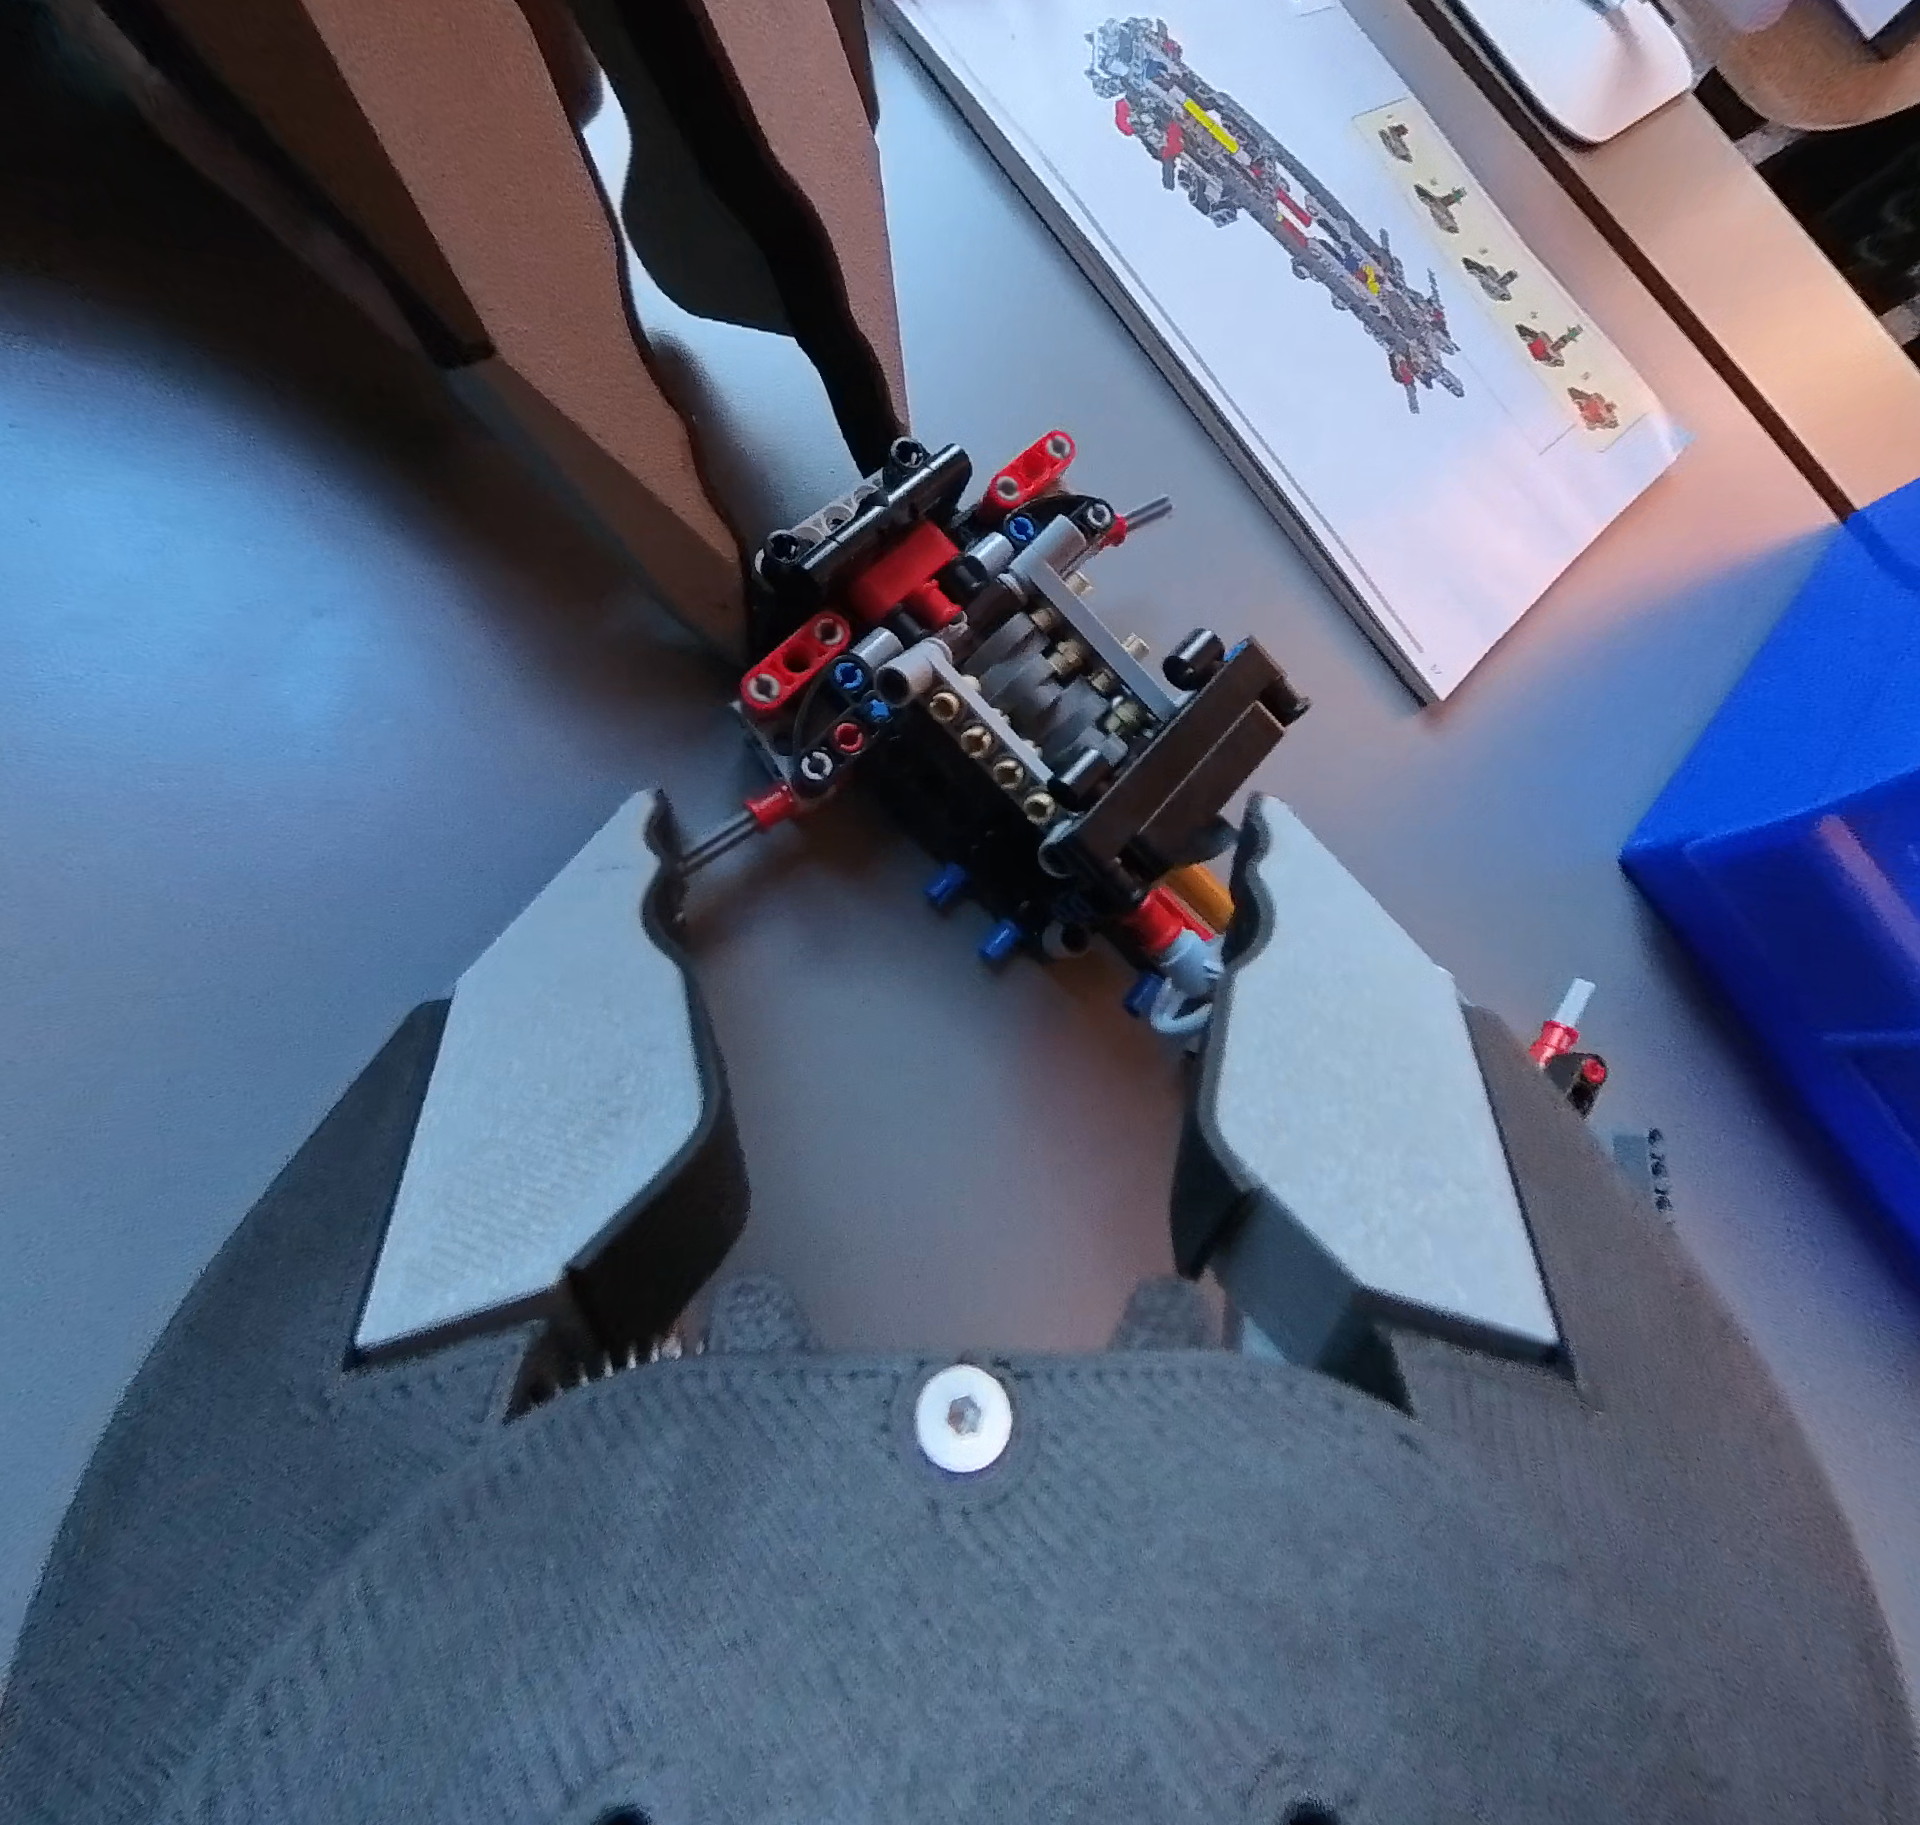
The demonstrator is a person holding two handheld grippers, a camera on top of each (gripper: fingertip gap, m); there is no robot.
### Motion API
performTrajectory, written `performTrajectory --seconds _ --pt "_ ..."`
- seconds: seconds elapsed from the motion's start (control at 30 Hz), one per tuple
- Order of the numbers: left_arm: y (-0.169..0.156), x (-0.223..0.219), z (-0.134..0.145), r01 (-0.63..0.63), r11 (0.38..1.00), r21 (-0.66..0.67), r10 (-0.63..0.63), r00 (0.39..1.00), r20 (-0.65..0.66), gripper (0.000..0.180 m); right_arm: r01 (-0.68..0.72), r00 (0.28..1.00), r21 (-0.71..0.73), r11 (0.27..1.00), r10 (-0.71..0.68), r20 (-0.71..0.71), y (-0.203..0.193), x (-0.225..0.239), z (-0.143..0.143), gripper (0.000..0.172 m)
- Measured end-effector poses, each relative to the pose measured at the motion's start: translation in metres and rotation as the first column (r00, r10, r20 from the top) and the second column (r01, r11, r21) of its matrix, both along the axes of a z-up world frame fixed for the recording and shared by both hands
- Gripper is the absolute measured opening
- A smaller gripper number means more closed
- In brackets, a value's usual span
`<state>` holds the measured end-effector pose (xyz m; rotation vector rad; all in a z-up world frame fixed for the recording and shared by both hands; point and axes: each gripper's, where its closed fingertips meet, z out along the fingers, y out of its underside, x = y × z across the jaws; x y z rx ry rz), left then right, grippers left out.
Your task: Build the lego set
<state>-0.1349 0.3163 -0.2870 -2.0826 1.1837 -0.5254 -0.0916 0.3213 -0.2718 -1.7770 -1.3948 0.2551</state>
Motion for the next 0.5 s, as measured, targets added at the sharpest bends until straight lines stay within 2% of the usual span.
performTrajectory --seconds 0.03,0.2,0.5 --pt "0.0001 0.0 -0.0001 0.0 1.0 -0.002 0.0 1.0 0.001 0.046 -0.001 1.0 0.006 1.0 0.001 0.0 0.0013 0.0013 0.0014 0.097" --pt "0.0001 0.0001 -0.0001 0.0 1.0 -0.005 0.0 1.0 0.004 0.045 -0.006 1.0 0.016 1.0 0.006 -0.009 0.0048 0.0034 0.0033 0.087" --pt "0.0006 -0.0004 -0.0001 -0.006 1.0 -0.001 0.006 1.0 0.002 0.045 -0.007 1.0 0.025 1.0 0.007 -0.018 0.0057 0.0035 0.0044 0.088"
